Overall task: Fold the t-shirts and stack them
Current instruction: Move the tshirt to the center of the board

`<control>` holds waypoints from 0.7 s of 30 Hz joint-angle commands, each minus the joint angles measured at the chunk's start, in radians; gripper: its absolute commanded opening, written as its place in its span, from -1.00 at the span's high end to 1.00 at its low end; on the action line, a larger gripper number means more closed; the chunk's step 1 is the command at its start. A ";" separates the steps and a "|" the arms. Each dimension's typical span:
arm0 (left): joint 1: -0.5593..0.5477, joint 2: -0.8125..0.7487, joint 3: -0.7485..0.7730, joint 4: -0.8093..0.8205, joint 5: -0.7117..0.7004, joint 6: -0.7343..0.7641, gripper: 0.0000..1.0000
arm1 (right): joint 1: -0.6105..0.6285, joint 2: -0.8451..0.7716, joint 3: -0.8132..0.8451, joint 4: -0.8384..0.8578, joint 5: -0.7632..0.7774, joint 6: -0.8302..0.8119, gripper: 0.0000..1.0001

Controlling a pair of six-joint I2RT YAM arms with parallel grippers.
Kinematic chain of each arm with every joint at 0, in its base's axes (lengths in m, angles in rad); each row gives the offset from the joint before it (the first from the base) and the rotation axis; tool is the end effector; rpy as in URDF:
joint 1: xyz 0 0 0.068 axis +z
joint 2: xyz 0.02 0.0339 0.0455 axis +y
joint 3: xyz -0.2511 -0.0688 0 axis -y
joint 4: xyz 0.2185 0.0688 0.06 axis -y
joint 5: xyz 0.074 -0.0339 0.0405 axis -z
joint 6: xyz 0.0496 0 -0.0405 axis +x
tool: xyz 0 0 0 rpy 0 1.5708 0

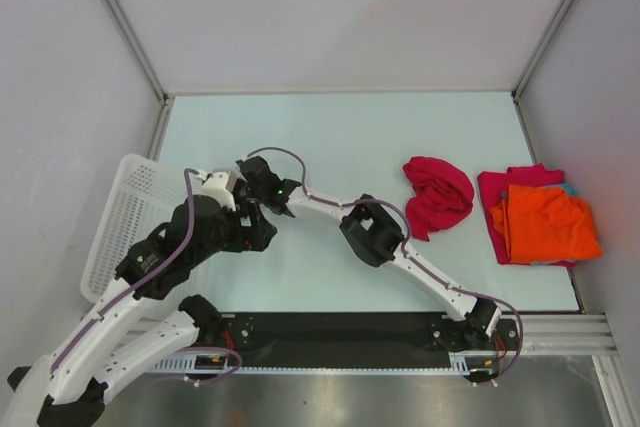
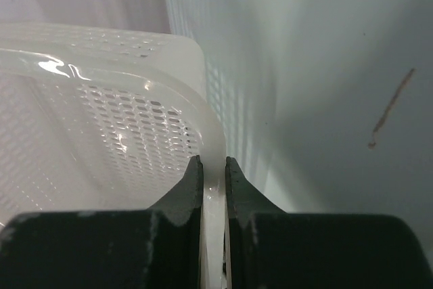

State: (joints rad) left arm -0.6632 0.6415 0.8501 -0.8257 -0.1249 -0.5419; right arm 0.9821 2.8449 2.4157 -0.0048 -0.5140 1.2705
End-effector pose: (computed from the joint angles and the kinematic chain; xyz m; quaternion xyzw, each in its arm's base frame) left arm 0.0989 -0.0694 0.2964 0.0252 0.8868 -0.2139 0.4088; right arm 0.3074 0.5043 0.1013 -0.0183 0.8263 0.5621 0.0305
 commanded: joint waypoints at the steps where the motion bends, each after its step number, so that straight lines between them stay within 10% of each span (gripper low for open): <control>1: 0.005 0.007 0.009 0.020 0.004 -0.012 -0.86 | 0.003 -0.050 -0.108 -0.146 -0.052 -0.063 0.94; 10: 0.005 0.001 0.007 0.020 0.001 -0.018 -0.85 | 0.000 -0.094 -0.087 -0.190 -0.054 -0.160 0.21; 21: 0.005 0.006 0.003 0.037 0.013 -0.030 -0.84 | -0.011 -0.171 -0.069 -0.238 -0.037 -0.244 0.09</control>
State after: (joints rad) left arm -0.6632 0.6472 0.8501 -0.8249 -0.1246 -0.5514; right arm 0.9775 2.7518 2.3322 -0.1673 -0.5629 1.0912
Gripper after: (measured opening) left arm 0.920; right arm 0.456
